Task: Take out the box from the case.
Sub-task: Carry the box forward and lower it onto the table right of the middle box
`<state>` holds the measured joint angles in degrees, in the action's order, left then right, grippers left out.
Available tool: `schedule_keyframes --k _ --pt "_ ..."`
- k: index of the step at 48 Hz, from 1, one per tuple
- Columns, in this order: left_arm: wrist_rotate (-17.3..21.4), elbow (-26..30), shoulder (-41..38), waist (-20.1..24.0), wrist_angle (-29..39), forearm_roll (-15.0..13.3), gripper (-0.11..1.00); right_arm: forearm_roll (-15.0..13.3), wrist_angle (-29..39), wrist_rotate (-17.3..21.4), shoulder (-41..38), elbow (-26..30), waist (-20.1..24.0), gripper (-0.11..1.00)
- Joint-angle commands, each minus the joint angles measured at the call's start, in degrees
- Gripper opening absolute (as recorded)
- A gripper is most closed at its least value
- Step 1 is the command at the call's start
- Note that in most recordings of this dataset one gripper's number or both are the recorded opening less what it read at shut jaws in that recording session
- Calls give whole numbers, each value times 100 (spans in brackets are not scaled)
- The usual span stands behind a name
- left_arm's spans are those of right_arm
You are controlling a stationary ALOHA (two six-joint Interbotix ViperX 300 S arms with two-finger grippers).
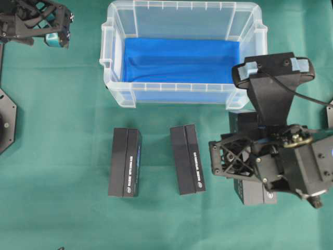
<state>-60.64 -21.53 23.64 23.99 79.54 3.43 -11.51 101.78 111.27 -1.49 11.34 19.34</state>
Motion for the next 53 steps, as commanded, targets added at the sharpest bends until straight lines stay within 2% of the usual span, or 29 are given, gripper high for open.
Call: schedule_keyframes --k 1,11,26,39,53 --pt "0 53 79 26 -9 18 97 -35 9 18 132 44 9 65" --pt "0 53 79 18 -18 9 97 -26 -176 70 132 -290 9 65" --pt "9 62 79 18 -18 18 97 105 -1731 316 132 -1635 -62 65" --pt "35 53 88 18 -18 9 97 114 -2997 343 132 -2654 -290 65" --pt "44 35 88 18 -18 18 97 123 -3691 316 132 -3032 -396 65"
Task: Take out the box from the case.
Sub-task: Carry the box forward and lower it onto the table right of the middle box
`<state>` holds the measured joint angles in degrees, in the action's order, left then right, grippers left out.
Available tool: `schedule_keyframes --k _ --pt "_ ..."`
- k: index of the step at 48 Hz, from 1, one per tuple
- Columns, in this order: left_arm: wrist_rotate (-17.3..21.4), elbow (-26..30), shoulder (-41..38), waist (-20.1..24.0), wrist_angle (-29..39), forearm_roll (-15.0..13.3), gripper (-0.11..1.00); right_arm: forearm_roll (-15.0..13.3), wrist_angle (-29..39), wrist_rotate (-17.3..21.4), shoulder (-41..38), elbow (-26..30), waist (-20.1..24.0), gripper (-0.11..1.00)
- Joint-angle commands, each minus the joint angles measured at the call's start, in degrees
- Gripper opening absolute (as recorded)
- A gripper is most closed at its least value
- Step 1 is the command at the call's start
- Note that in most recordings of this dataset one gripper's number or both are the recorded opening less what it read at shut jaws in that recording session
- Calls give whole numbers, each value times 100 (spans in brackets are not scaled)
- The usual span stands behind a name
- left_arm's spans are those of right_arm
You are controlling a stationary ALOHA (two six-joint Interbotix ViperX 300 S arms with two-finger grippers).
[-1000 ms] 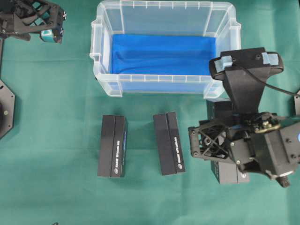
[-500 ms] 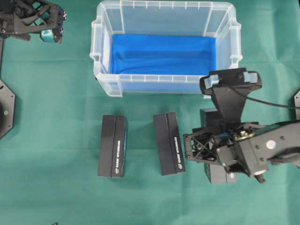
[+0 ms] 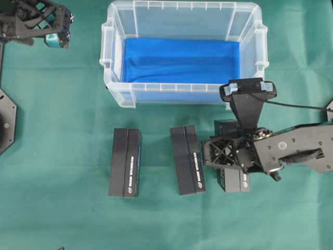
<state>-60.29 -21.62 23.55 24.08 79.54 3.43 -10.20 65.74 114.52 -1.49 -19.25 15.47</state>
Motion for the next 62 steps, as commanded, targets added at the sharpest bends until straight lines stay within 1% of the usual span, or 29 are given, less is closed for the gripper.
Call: schedule_keyframes --k 1,7,19,62 --pt "9 44 97 9 -18 9 97 9 -114 -9 132 26 -9 65" --pt "9 44 97 9 -18 9 97 202 -167 -35 132 18 -9 65" --pt "26 44 105 9 -9 9 97 492 -149 -53 167 -35 70 65" --pt "62 44 97 9 -26 18 97 483 -281 -62 439 -220 149 65"
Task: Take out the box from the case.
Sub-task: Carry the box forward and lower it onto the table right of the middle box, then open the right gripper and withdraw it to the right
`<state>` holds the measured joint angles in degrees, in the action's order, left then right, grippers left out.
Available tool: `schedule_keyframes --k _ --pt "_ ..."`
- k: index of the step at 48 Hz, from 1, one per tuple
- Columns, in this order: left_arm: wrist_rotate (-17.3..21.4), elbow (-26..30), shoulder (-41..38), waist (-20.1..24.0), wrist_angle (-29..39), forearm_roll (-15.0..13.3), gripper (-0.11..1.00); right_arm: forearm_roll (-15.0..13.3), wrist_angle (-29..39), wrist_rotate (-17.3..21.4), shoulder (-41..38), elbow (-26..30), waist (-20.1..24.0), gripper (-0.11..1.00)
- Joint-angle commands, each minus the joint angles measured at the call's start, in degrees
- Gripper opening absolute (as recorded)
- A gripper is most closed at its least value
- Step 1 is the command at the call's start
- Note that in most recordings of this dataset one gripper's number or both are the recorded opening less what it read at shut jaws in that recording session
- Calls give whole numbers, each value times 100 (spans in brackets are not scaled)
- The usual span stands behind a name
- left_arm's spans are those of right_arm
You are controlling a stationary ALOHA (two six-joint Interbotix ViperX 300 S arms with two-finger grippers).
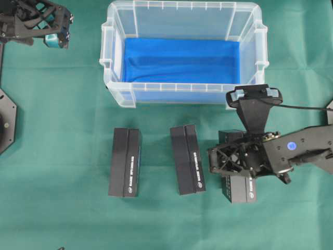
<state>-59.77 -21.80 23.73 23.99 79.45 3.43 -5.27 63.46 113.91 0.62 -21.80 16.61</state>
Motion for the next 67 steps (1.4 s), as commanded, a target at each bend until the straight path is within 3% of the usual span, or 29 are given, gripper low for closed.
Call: schedule_keyframes --k 1,15,20,24,39,54,67 --pt "9 62 88 18 -18 18 97 -9 -70 0 237 26 44 65" --pt "9 62 88 18 -35 18 97 -62 -97 35 264 18 35 66" --pt "9 62 79 18 -35 18 97 -70 -88 44 264 26 35 87" --pt "9 62 79 18 -44 18 97 -79 -79 44 264 35 35 95" --pt "-9 70 79 18 -53 18 97 -79 114 44 264 167 35 92" --pt "-9 70 79 18 -53 18 97 -88 817 35 571 642 -70 92" --pt "-9 70 79 18 -53 18 97 -448 1802 9 853 1512 -185 91"
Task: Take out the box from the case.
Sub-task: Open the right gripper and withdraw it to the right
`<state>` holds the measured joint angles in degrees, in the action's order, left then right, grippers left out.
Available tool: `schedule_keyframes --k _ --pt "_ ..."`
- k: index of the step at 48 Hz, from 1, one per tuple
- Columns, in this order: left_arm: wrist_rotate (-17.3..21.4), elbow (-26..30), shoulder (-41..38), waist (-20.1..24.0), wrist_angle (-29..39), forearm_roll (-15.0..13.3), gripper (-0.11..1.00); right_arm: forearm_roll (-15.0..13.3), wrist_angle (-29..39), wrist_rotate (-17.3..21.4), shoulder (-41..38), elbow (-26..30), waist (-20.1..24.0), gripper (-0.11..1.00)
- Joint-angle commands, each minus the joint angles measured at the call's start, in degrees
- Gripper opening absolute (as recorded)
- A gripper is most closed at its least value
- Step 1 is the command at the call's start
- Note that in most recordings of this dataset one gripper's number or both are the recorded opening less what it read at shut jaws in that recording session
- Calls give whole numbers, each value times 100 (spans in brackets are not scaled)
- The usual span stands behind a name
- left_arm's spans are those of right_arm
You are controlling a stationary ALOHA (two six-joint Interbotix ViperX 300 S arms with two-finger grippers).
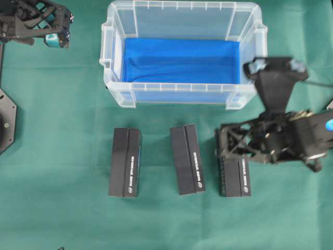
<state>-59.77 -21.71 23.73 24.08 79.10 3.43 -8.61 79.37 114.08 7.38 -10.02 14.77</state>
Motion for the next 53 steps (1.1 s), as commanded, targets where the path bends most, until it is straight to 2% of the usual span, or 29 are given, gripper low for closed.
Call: schedule_keyframes --k 1,6,15,23,27,41,53 --pt "-9 62 79 9 -18 18 97 -141 272 -9 193 396 0 91" --pt "-9 62 79 9 -18 18 97 -202 475 -26 193 624 0 91" --pt "-18 62 79 9 -18 18 97 -211 563 -35 185 633 0 91" --pt "-9 62 79 9 -18 18 97 -53 589 -35 255 554 53 91" --pt "-18 62 79 9 -18 18 97 88 606 9 387 396 123 91" --pt "-53 53 79 9 -18 18 97 123 642 141 1099 -308 290 91" --pt "-79 62 79 9 0 9 97 308 1160 149 1652 -712 422 91"
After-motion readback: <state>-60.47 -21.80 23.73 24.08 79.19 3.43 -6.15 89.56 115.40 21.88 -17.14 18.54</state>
